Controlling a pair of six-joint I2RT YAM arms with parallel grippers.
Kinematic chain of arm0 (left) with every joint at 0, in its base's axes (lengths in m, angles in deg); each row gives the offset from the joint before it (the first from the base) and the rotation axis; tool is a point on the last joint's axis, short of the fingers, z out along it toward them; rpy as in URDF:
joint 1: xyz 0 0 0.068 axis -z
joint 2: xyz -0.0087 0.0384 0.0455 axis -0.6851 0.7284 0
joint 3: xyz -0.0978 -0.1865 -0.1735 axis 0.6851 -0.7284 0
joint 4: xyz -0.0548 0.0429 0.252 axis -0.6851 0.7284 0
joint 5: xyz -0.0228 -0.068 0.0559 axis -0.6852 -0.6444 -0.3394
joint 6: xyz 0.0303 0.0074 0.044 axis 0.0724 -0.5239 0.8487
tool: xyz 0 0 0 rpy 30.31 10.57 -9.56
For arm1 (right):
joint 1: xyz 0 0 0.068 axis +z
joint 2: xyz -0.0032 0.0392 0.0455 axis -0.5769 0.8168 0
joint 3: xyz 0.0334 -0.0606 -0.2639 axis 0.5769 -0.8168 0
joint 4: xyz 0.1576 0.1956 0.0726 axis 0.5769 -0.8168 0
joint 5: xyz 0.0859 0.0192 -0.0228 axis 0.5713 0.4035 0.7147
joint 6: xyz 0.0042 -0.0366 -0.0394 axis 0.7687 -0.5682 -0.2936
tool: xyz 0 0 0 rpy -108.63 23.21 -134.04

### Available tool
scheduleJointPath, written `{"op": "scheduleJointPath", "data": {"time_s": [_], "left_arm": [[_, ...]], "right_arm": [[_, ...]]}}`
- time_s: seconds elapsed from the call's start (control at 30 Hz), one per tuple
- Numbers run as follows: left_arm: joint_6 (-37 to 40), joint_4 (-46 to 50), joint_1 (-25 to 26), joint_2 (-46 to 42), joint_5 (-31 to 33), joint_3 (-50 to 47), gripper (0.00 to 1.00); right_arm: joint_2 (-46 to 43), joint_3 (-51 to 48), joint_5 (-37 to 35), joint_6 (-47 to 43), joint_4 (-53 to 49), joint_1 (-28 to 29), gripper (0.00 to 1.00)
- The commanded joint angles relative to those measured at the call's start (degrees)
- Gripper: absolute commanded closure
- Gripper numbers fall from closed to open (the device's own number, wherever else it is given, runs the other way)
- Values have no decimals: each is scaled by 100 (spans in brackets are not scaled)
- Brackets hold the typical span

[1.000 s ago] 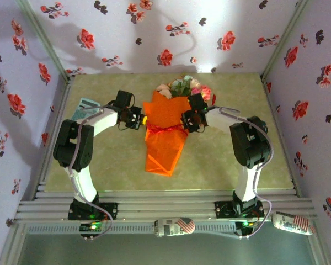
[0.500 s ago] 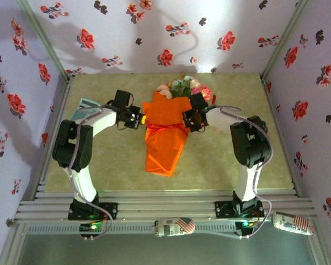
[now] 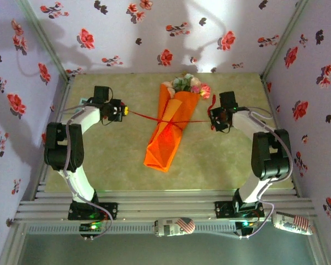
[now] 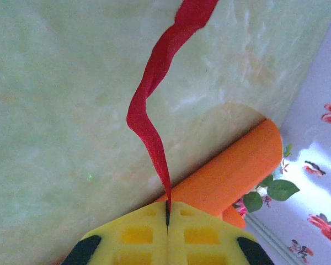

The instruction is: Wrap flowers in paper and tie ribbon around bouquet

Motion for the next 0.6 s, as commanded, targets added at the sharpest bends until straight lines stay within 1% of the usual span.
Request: {"op": "scheduleJointPath", "data": {"time_s": [0.0,0.13,0.3,0.4,0.57], "left_arm": [[-281,-404,-195,-200,130,-250,100],[-351,-516,-374,-319,141,-327,100],[-424,-556,-594,-509,192,-472,100],[-520,-634,-743,-627,214,-636,100],[-596,-717,-940,-787,215,-758,100]], "right_arm": [[-339,-383,-73,-178,-273,-342,100],[-577,-858,-8,-133,-31,-900,100],[-446,-784,52,-301,-56,-1443,100],[-318,-693,116,-246,63,-1620,100],[-89,-331,105,-221,95,-1677,100]]}}
